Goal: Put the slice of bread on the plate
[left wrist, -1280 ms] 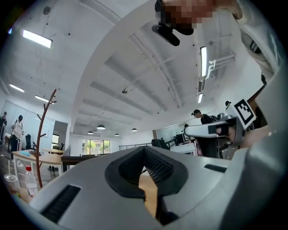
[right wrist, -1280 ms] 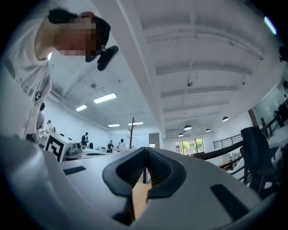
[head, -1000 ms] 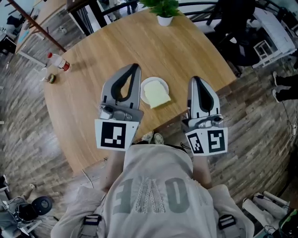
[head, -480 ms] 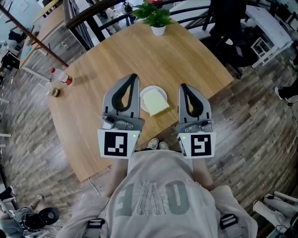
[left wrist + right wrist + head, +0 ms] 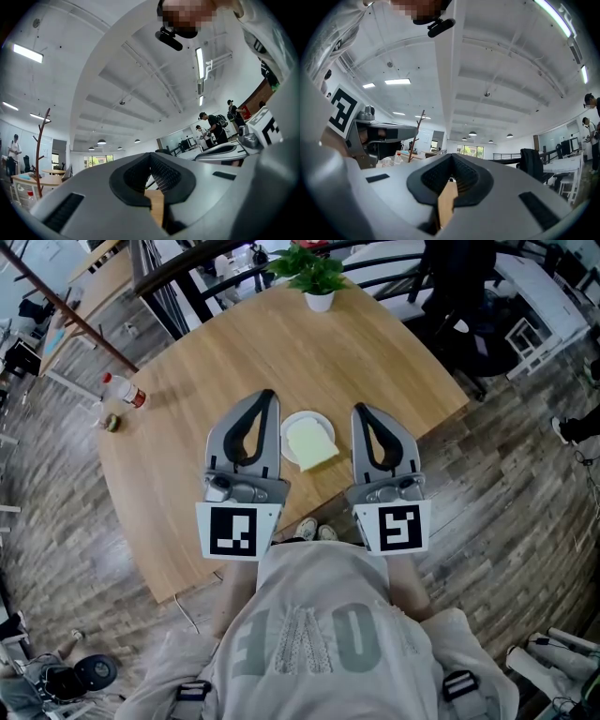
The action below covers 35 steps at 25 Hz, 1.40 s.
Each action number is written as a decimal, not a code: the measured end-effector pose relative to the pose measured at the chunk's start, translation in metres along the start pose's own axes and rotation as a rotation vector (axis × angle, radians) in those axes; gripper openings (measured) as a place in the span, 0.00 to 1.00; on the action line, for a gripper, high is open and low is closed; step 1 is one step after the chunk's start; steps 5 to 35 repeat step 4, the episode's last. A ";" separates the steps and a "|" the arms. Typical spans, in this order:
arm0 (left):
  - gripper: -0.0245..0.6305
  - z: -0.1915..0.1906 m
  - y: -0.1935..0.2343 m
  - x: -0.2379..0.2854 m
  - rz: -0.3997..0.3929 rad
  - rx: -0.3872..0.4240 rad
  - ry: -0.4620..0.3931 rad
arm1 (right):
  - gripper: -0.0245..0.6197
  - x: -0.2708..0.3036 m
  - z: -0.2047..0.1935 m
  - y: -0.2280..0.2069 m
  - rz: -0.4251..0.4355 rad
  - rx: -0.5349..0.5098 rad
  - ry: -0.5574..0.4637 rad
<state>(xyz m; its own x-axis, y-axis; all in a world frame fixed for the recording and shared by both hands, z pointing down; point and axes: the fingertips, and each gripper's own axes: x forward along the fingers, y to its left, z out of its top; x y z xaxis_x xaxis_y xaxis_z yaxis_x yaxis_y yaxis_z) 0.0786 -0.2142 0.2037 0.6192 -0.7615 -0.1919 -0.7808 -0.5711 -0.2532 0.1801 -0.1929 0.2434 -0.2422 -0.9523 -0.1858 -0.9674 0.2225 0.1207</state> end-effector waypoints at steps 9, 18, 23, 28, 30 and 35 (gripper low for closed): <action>0.05 0.000 0.001 -0.002 0.004 0.000 -0.002 | 0.06 -0.001 -0.004 0.004 0.022 0.004 0.016; 0.05 0.000 0.001 -0.002 0.004 0.000 -0.002 | 0.06 -0.001 -0.004 0.004 0.022 0.004 0.016; 0.05 0.000 0.001 -0.002 0.004 0.000 -0.002 | 0.06 -0.001 -0.004 0.004 0.022 0.004 0.016; 0.05 0.000 0.001 -0.002 0.004 0.000 -0.002 | 0.06 -0.001 -0.004 0.004 0.022 0.004 0.016; 0.05 0.000 0.001 -0.002 0.004 0.000 -0.002 | 0.06 -0.001 -0.004 0.004 0.022 0.004 0.016; 0.05 0.000 0.001 -0.002 0.004 0.000 -0.002 | 0.06 -0.001 -0.004 0.004 0.022 0.004 0.016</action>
